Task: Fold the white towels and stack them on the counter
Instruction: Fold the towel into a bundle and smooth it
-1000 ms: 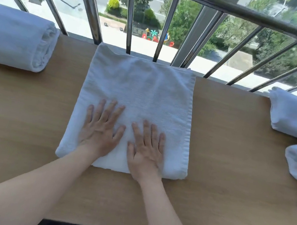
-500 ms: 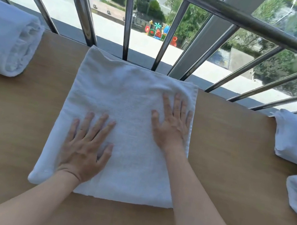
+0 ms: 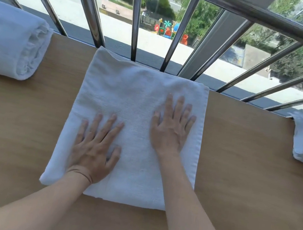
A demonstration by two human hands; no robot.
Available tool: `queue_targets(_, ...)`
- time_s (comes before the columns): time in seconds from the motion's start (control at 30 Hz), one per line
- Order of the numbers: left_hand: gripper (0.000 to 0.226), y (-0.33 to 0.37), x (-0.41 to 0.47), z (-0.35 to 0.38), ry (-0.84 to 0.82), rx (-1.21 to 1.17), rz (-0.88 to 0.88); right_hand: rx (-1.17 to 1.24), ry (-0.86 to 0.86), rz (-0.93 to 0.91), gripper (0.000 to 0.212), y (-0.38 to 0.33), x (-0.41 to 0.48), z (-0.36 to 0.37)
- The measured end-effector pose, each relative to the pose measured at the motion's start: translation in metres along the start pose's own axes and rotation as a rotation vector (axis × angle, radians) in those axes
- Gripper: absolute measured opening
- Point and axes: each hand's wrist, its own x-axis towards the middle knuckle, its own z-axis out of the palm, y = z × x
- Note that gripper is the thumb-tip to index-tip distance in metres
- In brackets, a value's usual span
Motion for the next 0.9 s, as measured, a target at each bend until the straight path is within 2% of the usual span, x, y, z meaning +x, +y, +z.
queue_targets(0.1, 0.067, 0.001, 0.000, 0.001, -0.006, 0.004, -0.018, 0.045, 0.013, -0.069, 0.063, -0.026, -0.081, 0.025)
queue_targets(0.2, 0.064, 0.003, 0.001, -0.003, -0.051, -0.001, -0.007, 0.005, 0.042, -0.040, 0.060, -0.039, -0.136, 0.044)
queue_targets(0.37, 0.061, -0.008, 0.004, -0.008, -0.156, 0.013, 0.127, -0.022, 0.077, -0.026, 0.063, -0.042, -0.135, 0.047)
queue_targets(0.47, 0.071, -0.032, 0.037, -0.015, -0.187, 0.068, 0.254, -0.054, 0.126, -0.036, 0.067, -0.043, -0.131, 0.052)
queue_targets(0.53, 0.077, -0.043, 0.066, -0.020, -0.189, 0.067, 0.223, -0.077, 0.142, -0.030, 0.068, -0.041, -0.132, 0.054)
queue_targets(0.73, 0.076, -0.065, 0.146, -0.027, -0.137, 0.026, 0.061, -0.081, 0.195, -0.046, 0.068, -0.042, -0.132, 0.054)
queue_targets(0.9, 0.076, -0.070, 0.184, -0.026, -0.102, -0.008, 0.017, -0.088, 0.210, -0.043, 0.068, -0.042, -0.131, 0.056)
